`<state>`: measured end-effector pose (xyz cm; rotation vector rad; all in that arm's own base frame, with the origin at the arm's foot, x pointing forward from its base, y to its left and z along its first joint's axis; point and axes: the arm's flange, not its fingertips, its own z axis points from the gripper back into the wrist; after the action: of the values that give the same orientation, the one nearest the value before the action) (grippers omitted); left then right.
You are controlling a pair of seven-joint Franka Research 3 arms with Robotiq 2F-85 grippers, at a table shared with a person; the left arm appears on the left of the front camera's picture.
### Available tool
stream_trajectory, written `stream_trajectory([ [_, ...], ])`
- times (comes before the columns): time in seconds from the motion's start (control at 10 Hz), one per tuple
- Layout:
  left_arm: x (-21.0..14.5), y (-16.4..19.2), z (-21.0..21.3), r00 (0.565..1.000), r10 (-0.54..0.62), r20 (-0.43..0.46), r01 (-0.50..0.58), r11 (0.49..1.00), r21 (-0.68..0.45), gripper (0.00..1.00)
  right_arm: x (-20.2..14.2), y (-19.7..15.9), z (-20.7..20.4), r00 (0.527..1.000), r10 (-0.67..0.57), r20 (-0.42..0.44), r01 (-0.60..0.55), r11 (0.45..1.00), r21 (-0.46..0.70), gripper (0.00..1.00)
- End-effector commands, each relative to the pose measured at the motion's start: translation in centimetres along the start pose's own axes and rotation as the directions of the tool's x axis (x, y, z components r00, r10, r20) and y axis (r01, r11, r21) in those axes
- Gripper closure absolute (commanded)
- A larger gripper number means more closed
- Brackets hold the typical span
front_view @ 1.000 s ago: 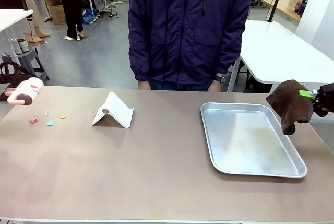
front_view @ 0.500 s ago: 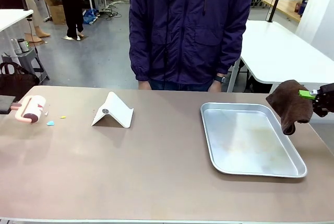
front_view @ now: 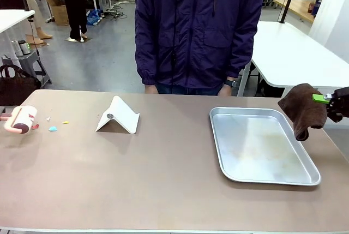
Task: Clean the surface of the table.
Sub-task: Clean the area not pointed to by the person.
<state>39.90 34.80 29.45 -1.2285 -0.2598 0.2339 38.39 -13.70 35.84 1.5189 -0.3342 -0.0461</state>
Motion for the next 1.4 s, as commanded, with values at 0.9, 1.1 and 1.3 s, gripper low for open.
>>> stream_trajectory([
  [0.9,0.7,1.0,0.0,0.998,-0.057,0.039,0.049,0.983,0.179,0.8,0.1,0.3,0.1,1.0,0.018,-0.006,-0.018,1.0,0.016,0.91],
  [1.1,0.6,0.7,-1.7,0.997,-0.072,0.029,0.064,0.972,0.225,0.8,0.1,0.3,0.1,1.0,0.018,-0.006,-0.018,1.0,0.016,0.91],
  [1.3,0.4,0.3,-2.7,0.996,-0.085,0.027,0.075,0.96,0.27,0.8,0.1,0.3,0.1,1.0,0.018,-0.006,-0.018,1.0,0.016,0.91],
])
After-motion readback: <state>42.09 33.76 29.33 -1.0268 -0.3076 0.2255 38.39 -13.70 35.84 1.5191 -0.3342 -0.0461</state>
